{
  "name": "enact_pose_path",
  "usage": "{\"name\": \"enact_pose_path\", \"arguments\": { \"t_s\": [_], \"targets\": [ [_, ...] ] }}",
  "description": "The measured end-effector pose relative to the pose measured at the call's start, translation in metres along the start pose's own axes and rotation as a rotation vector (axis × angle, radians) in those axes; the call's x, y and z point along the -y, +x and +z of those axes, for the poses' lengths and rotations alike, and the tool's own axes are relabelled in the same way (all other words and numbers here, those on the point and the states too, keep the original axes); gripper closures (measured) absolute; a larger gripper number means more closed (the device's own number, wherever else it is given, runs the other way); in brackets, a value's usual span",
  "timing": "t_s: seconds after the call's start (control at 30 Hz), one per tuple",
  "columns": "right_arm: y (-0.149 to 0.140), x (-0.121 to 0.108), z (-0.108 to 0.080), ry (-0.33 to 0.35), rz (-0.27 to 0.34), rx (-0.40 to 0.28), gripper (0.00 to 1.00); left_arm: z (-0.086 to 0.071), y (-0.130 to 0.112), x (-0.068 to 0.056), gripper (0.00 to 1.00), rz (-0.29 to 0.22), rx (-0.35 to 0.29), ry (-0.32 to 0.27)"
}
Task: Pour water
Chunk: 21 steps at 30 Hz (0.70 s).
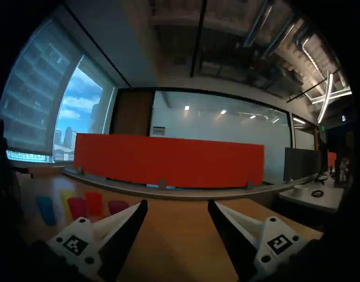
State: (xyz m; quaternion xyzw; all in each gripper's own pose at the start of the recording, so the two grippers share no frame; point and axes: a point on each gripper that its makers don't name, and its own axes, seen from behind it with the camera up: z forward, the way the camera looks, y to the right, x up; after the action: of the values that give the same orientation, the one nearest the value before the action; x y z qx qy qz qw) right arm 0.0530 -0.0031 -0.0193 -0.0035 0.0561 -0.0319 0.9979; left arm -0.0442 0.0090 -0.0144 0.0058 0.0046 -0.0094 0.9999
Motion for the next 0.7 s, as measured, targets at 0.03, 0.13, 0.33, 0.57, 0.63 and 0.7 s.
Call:
{"name": "enact_pose_path", "arguments": {
  "t_s": [0.03, 0.13, 0.33, 0.57, 0.63, 0.7],
  "targets": [
    [-0.003, 0.001, 0.002, 0.001, 0.005, 0.004, 0.01, 0.0, 0.0, 0.0, 0.08, 0.0, 0.0, 0.0],
    [-0.013, 0.002, 0.006, 0.002, 0.023, 0.017, 0.01, 0.0, 0.0, 0.0, 0.08, 0.0, 0.0, 0.0],
    [-0.033, 0.001, 0.012, -0.014, 0.053, 0.045, 0.01, 0.0, 0.0, 0.0, 0.08, 0.0, 0.0, 0.0],
    [-0.047, -0.001, 0.015, -0.021, 0.074, 0.066, 0.01, 0.0, 0.0, 0.0, 0.08, 0.0, 0.0, 0.0],
    [-0.05, -0.003, 0.016, -0.023, 0.076, 0.07, 0.01, 0.0, 0.0, 0.0, 0.08, 0.0, 0.0, 0.0],
    [-0.052, -0.005, 0.016, -0.025, 0.076, 0.076, 0.0, 0.0, 0.0, 0.0, 0.08, 0.0, 0.0, 0.0]
  ]
}}
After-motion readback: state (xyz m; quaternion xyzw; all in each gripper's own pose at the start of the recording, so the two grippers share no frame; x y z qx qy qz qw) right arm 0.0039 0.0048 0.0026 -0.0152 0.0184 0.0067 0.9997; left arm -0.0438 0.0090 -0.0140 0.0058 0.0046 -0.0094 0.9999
